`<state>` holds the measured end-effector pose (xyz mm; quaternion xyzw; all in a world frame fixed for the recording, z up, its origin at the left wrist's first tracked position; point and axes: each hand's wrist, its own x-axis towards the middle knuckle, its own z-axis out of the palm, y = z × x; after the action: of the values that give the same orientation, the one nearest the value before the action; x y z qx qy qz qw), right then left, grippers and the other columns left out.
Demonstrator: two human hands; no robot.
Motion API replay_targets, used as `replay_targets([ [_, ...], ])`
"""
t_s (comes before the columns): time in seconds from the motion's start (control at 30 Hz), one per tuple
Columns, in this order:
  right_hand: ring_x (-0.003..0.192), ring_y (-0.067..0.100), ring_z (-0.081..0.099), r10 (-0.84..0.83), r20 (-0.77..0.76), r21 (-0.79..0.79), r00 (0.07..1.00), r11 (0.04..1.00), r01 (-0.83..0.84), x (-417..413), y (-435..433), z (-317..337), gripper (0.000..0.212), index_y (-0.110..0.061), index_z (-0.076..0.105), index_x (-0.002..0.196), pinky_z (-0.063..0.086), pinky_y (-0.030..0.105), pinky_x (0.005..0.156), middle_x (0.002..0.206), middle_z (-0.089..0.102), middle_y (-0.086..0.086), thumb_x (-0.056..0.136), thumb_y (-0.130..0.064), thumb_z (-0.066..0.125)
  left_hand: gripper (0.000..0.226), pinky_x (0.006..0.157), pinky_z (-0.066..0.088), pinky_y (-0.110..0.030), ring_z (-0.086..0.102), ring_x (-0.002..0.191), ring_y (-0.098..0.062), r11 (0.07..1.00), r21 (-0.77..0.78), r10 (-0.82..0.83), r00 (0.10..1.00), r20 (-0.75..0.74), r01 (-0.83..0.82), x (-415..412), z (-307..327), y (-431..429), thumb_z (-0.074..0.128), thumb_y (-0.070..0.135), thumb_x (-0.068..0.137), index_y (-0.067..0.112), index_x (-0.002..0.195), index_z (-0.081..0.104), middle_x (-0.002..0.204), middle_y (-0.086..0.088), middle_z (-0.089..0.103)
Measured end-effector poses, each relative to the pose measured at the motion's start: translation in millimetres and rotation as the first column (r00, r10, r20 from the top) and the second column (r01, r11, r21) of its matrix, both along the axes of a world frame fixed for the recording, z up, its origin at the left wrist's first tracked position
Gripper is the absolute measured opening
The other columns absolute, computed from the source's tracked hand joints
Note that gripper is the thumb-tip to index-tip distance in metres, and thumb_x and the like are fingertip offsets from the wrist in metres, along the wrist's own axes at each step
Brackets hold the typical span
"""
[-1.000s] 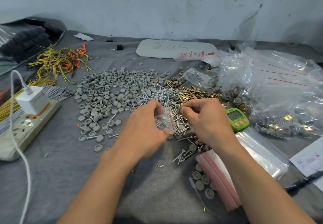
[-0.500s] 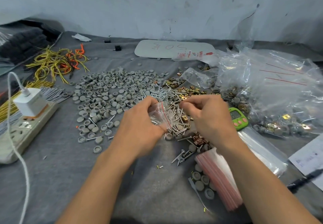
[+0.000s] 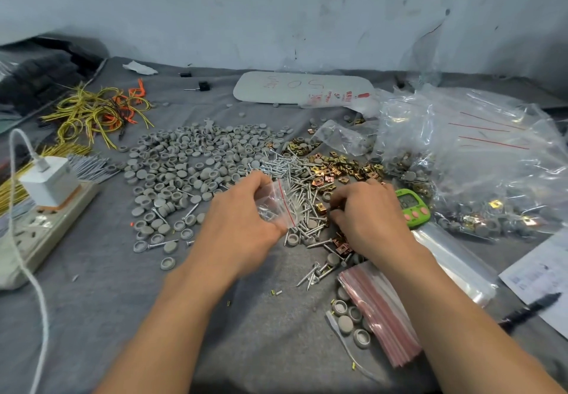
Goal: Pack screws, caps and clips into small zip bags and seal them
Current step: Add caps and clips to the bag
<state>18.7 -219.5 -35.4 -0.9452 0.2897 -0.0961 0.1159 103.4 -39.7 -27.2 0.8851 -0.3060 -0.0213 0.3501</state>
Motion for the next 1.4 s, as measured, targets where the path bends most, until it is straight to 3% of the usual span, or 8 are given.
replay_targets([
  [0.2, 0.094, 0.019, 0.055, -0.024, 0.083, -0.021, 0.996, 0.999, 0.026, -1, 0, -1, 0.022, -0.029, 0.071, 0.080, 0.035, 0.041, 0.101, 0.091, 0.072, -0.006, 0.099, -0.021, 0.064, 0.035, 0.062, 0.032, -0.013, 0.055, 0.082, 0.007, 0.999, 0.032, -0.022, 1.000, 0.007, 0.022, 0, -2, -2, 0.086, 0.038, 0.077, 0.036, 0.092, 0.054, 0.094, 0.019, 0.064],
  [0.4, 0.064, 0.006, 0.066, -0.071, 0.512, 0.433, 0.856, 0.882, -0.186, -1, 12, 6, 0.016, -0.036, 0.078, 0.080, 0.052, 0.023, 0.053, 0.069, 0.072, -0.020, 0.095, -0.030, 0.074, 0.038, 0.061, 0.031, -0.011, 0.054, 0.081, 0.009, 0.999, 0.039, -0.015, 0.999, 0.042, 0.014, 1, -3, -4, 0.086, 0.041, 0.076, 0.035, 0.093, 0.053, 0.092, 0.019, 0.064],
  [0.6, 0.061, 0.007, 0.061, -0.082, 0.521, 0.622, 0.850, 0.718, -0.312, 9, 25, 10, 0.012, -0.028, 0.082, 0.077, 0.054, 0.040, 0.066, 0.070, 0.075, -0.007, 0.089, -0.028, 0.080, 0.038, 0.061, 0.036, -0.010, 0.055, 0.082, 0.007, 1.000, 0.011, -0.006, 0.999, 0.040, 0.006, 1, -2, -6, 0.086, 0.039, 0.072, 0.033, 0.091, 0.053, 0.088, 0.017, 0.063],
  [0.77, 0.054, -0.006, 0.054, -0.123, 0.481, 0.730, 0.868, 0.605, -0.319, 13, 29, 10, 0.018, -0.024, 0.079, 0.074, 0.042, 0.025, 0.069, 0.056, 0.064, -0.018, 0.091, -0.022, 0.077, 0.036, 0.059, 0.034, -0.014, 0.057, 0.078, 0.004, 1.000, -0.031, 0.004, 1.000, 0.010, -0.004, 1, -3, -2, 0.086, 0.035, 0.073, 0.033, 0.090, 0.054, 0.084, 0.016, 0.064],
  [0.97, 0.052, 0.006, 0.040, -0.219, 0.402, 0.884, 0.889, 0.347, -0.314, 15, 31, 6, 0.012, -0.012, 0.076, 0.089, 0.034, 0.023, 0.062, 0.047, 0.048, -0.013, 0.097, -0.016, 0.068, 0.036, 0.059, 0.034, -0.012, 0.056, 0.077, 0.009, 0.998, -0.059, 0.023, 1.000, 0.001, -0.023, 2, -1, 1, 0.085, 0.037, 0.071, 0.034, 0.092, 0.055, 0.082, 0.017, 0.064],
  [1.17, 0.062, 0.000, 0.062, -0.117, 0.434, 0.814, 0.893, 0.477, -0.333, 18, 41, 9, 0.014, -0.015, 0.082, 0.086, 0.048, 0.023, 0.067, 0.068, 0.075, -0.007, 0.094, -0.016, 0.072, 0.038, 0.058, 0.036, -0.013, 0.055, 0.080, 0.010, 0.999, -0.042, -0.001, 1.000, 0.017, 0.002, 1, -1, 1, 0.085, 0.040, 0.069, 0.034, 0.089, 0.052, 0.081, 0.018, 0.063],
  [1.3, 0.068, 0.015, 0.059, 0.041, 0.453, 0.691, 0.891, 0.615, -0.380, 19, 52, 8, 0.008, -0.021, 0.085, 0.085, 0.055, 0.047, 0.068, 0.081, 0.077, 0.015, 0.088, -0.017, 0.078, 0.032, 0.063, 0.046, -0.026, 0.061, 0.077, -0.005, 0.999, -0.034, 0.001, 1.000, 0.021, 0.000, 2, -1, 0, 0.083, 0.030, 0.074, 0.032, 0.090, 0.056, 0.082, 0.014, 0.067],
  [1.4, 0.063, 0.001, 0.062, -0.046, 0.481, 0.631, 0.875, 0.711, -0.310, 14, 36, 12, 0.010, -0.032, 0.084, 0.088, 0.057, 0.039, 0.065, 0.076, 0.078, -0.010, 0.087, -0.023, 0.080, 0.029, 0.059, 0.043, -0.021, 0.059, 0.075, -0.001, 0.996, -0.072, 0.056, 0.998, 0.012, -0.055, 4, -1, 3, 0.082, 0.038, 0.079, 0.034, 0.091, 0.057, 0.081, 0.019, 0.066],
])
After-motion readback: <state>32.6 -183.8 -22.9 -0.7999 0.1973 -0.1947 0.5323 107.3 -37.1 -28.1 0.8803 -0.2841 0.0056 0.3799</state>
